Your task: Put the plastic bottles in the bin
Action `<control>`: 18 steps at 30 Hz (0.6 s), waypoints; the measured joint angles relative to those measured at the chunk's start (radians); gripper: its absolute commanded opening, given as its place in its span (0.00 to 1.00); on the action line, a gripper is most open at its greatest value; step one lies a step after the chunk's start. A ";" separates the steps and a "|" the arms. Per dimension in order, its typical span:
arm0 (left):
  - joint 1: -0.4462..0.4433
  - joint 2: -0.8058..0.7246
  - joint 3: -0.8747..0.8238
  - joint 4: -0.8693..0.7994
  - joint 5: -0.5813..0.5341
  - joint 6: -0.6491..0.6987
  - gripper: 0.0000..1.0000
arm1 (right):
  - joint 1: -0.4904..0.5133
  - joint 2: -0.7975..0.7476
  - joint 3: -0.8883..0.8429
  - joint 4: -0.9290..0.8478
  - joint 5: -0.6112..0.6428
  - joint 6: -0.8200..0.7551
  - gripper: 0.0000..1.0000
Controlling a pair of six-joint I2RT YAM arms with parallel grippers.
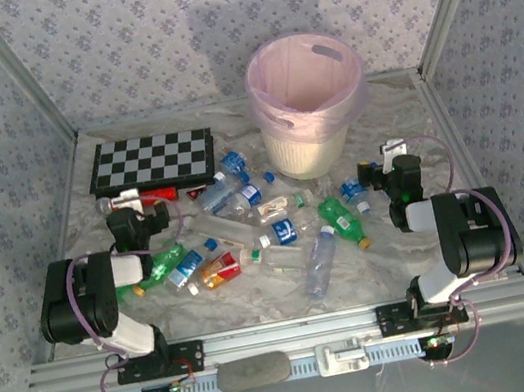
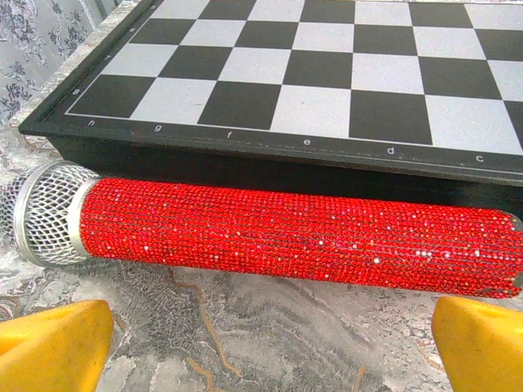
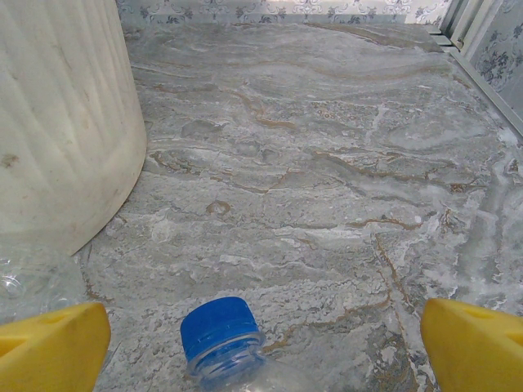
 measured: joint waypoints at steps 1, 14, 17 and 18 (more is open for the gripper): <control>0.000 0.000 0.001 0.000 0.000 0.000 1.00 | 0.000 0.000 0.000 0.000 0.000 0.000 0.99; -0.017 -0.060 0.043 -0.134 -0.053 0.000 0.94 | 0.004 -0.104 0.029 -0.148 0.013 0.000 0.99; -0.035 -0.154 0.097 -0.229 -0.100 -0.005 0.95 | 0.014 -0.192 0.063 -0.225 0.039 0.010 0.99; -0.039 -0.182 0.107 -0.244 -0.110 -0.009 0.99 | 0.017 -0.218 0.077 -0.254 0.046 0.018 0.99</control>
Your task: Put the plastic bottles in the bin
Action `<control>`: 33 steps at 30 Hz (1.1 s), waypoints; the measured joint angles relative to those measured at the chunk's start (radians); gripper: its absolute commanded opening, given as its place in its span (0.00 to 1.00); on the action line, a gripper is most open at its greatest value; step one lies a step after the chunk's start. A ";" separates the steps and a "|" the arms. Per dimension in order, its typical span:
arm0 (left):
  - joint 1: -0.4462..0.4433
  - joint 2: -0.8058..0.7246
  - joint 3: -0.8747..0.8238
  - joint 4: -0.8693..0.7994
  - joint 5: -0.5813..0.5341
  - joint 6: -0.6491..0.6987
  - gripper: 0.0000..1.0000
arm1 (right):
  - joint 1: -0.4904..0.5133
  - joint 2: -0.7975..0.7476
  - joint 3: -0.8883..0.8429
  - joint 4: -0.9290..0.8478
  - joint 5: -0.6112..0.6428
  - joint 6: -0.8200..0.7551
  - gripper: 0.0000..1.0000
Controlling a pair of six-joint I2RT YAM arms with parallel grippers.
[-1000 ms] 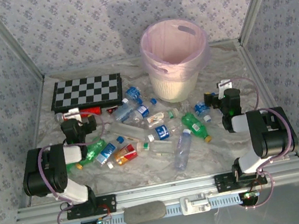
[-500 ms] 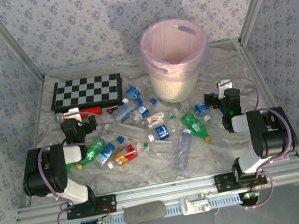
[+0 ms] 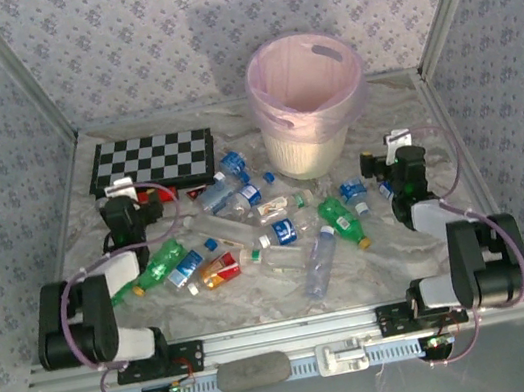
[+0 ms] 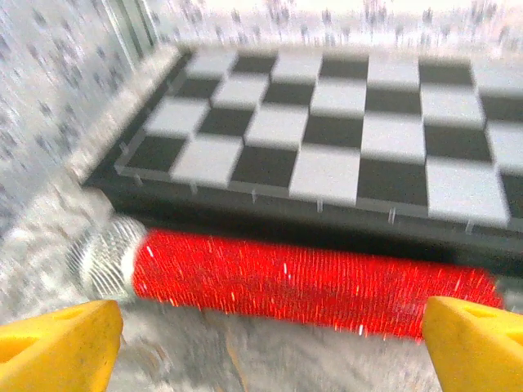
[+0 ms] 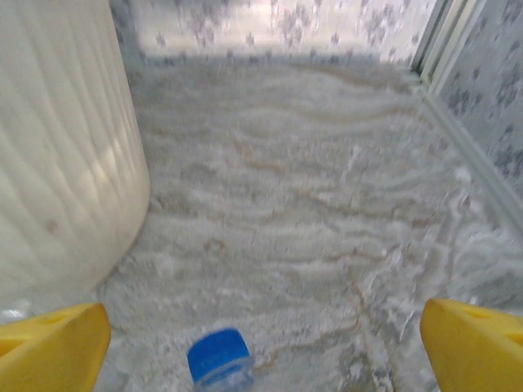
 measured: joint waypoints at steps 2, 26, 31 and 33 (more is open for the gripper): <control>-0.008 -0.080 0.026 -0.053 -0.019 -0.039 1.00 | 0.007 -0.047 0.054 -0.094 0.013 0.037 0.99; -0.359 -0.173 0.108 -0.373 0.095 -0.599 1.00 | 0.267 0.077 0.556 -1.139 -0.053 0.228 0.90; -0.360 -0.086 0.185 -0.430 0.090 -0.652 1.00 | 0.267 0.167 0.558 -1.145 -0.056 0.191 0.89; -0.360 -0.076 0.196 -0.437 0.090 -0.669 1.00 | 0.266 0.199 0.558 -1.124 -0.057 0.180 0.87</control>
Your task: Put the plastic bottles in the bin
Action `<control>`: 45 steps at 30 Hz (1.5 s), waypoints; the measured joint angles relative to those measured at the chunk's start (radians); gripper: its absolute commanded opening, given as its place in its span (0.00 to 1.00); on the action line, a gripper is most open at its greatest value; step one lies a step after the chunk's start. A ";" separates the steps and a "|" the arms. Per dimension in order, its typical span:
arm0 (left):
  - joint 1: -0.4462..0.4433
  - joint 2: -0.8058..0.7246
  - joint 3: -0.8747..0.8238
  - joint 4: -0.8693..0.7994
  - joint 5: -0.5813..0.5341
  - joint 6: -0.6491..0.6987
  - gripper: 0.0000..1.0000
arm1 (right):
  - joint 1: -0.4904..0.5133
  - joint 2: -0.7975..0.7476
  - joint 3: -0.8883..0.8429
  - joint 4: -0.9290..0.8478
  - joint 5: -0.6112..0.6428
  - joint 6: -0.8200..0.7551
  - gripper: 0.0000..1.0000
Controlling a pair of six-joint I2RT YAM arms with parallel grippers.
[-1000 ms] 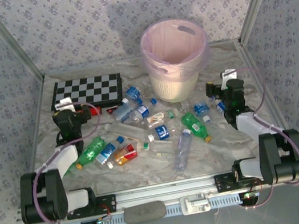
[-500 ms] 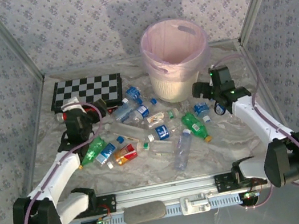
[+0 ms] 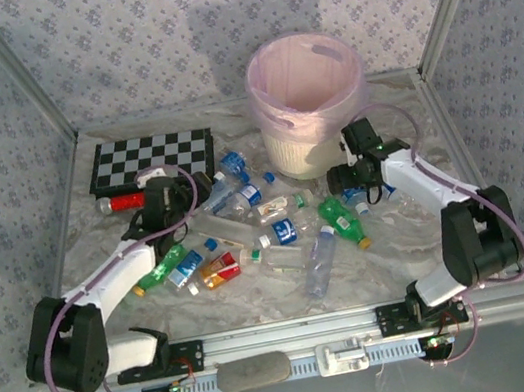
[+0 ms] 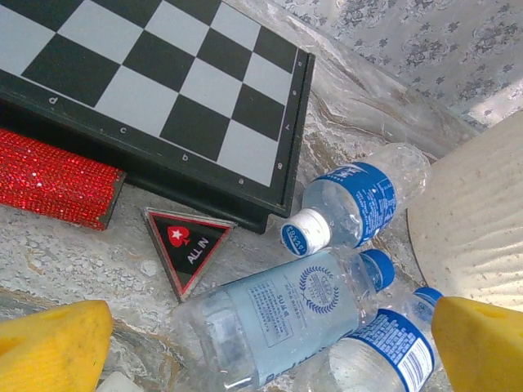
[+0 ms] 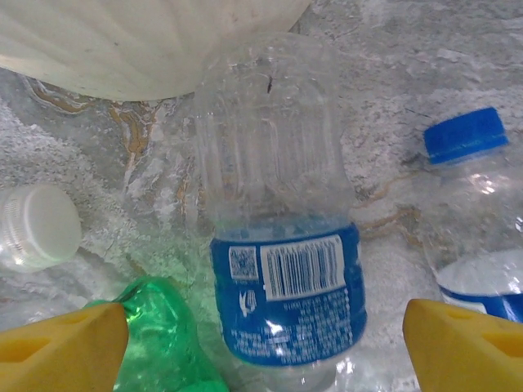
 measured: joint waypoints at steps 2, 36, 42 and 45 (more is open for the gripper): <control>0.000 0.000 0.000 -0.006 0.000 -0.013 1.00 | 0.000 0.028 0.000 0.023 -0.003 -0.009 0.85; 0.000 -0.059 -0.014 -0.060 -0.064 -0.035 1.00 | -0.031 0.140 -0.019 0.153 0.005 -0.036 0.51; 0.000 -0.059 -0.014 -0.059 -0.074 -0.042 1.00 | -0.078 -0.053 -0.075 0.158 -0.005 0.007 0.49; 0.000 -0.059 -0.014 -0.059 -0.075 -0.042 1.00 | -0.158 -0.136 -0.100 0.160 -0.024 0.054 0.50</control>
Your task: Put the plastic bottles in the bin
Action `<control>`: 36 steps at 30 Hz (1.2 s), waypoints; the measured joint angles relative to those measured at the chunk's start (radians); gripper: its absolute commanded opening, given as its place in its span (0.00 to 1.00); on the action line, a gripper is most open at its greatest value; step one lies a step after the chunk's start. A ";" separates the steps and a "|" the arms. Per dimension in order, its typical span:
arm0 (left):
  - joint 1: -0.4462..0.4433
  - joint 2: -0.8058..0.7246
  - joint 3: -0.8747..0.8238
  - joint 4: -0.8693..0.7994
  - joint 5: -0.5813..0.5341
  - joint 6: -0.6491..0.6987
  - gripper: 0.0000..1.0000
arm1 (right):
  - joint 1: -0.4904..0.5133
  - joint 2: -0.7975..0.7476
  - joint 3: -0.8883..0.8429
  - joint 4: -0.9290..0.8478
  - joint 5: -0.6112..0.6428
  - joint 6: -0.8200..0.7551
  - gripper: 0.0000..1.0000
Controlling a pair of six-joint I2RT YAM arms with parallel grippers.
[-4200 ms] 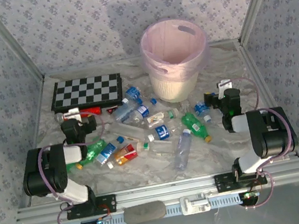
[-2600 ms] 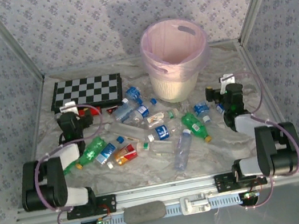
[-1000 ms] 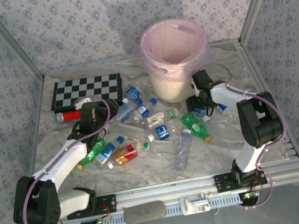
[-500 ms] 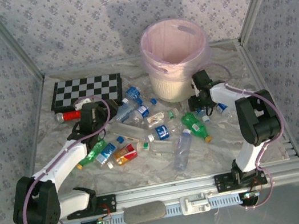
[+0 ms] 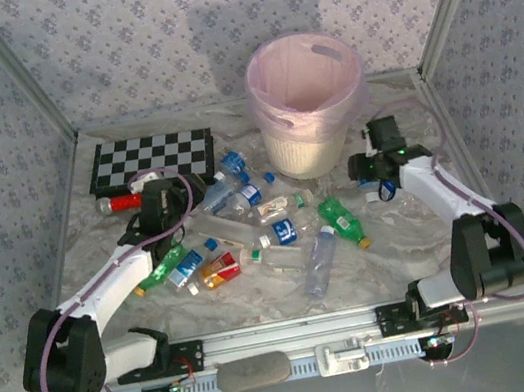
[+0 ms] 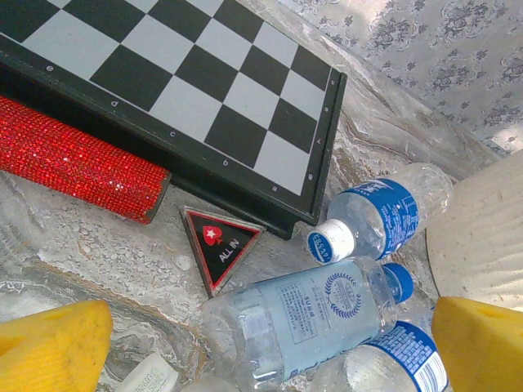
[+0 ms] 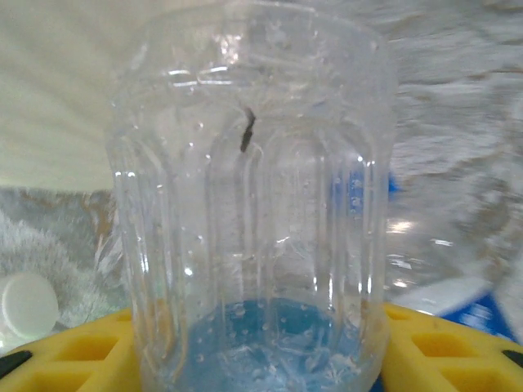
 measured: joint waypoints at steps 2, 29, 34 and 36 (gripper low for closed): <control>0.000 0.000 0.000 0.000 0.000 0.000 1.00 | -0.055 -0.048 -0.013 0.002 -0.006 0.029 0.50; 0.000 -0.043 -0.066 0.034 0.011 0.000 1.00 | -0.032 -0.127 0.468 0.203 -0.024 0.096 0.50; 0.000 -0.080 -0.079 0.033 0.002 0.001 1.00 | 0.034 -0.020 0.525 0.212 -0.026 0.085 0.51; 0.000 -0.087 -0.085 0.034 -0.005 0.001 1.00 | 0.056 0.022 0.573 0.166 -0.022 0.069 0.51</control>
